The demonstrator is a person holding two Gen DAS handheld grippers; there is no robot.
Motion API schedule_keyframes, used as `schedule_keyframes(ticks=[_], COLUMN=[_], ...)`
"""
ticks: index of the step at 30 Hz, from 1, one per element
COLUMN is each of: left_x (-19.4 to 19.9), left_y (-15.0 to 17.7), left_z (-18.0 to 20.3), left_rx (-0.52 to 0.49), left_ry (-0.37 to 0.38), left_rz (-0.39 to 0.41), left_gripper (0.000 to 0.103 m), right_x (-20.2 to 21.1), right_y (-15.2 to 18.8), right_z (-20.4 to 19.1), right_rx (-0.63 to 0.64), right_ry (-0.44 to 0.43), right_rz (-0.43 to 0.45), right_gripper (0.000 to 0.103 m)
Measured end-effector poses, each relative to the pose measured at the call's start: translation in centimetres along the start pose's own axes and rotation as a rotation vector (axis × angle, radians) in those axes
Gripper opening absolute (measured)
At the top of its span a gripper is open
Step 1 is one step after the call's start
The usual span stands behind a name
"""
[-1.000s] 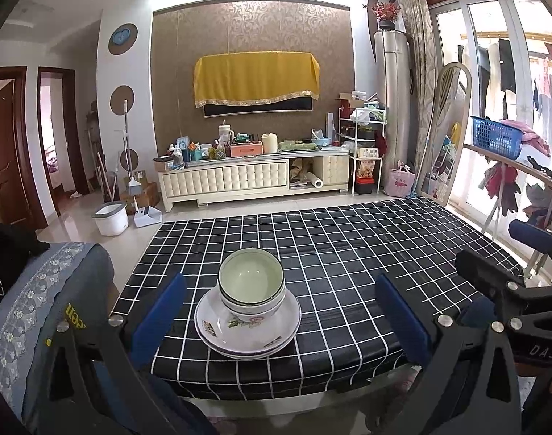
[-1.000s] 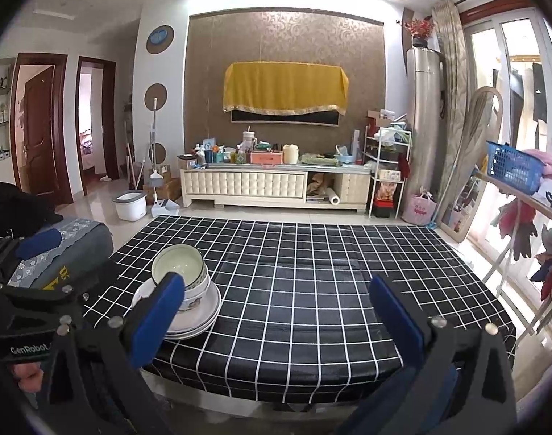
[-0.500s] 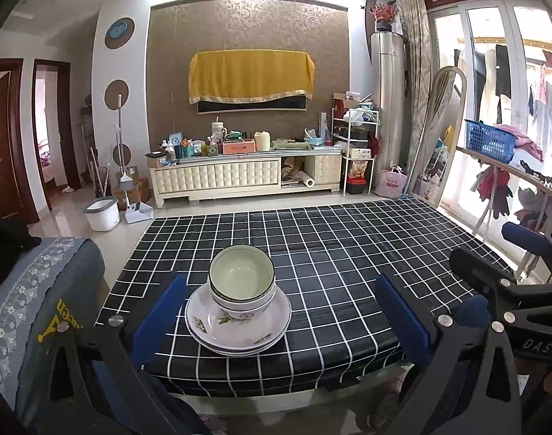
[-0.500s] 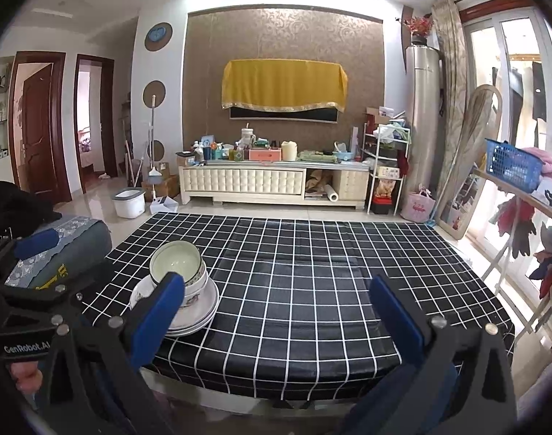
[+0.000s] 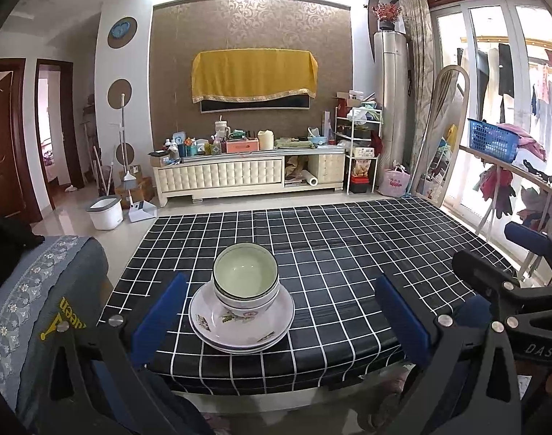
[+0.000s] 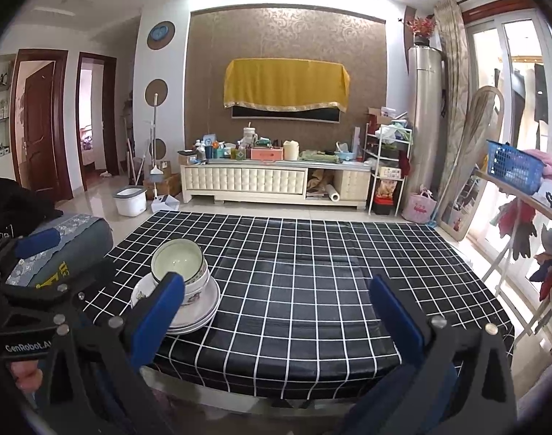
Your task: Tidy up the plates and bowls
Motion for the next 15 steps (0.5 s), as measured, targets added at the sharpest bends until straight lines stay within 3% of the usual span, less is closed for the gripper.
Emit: schedule_keyframes(ticks=[15], left_x=[-0.07], left_y=[0.23], left_z=[-0.03], left_rx=[0.000], left_ry=[0.004], left_rz=[-0.014], left_gripper=[0.103], right_x=[-0.08], right_y=[0.02], right_z=[-0.01], right_rx=[-0.001], right_ry=[-0.004], right_rz=[-0.002], right_gripper=[0.103])
Point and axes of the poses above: each gripper's, at about its wrist camera, not at the fingertips, and x roughly against the way its jaws point, z to its right, y to its underside, the point moved 6 cm from there along -x, roughly the way its jaws point, and after that the axes turned 15 degrees about -z, right-handed, at the moved point
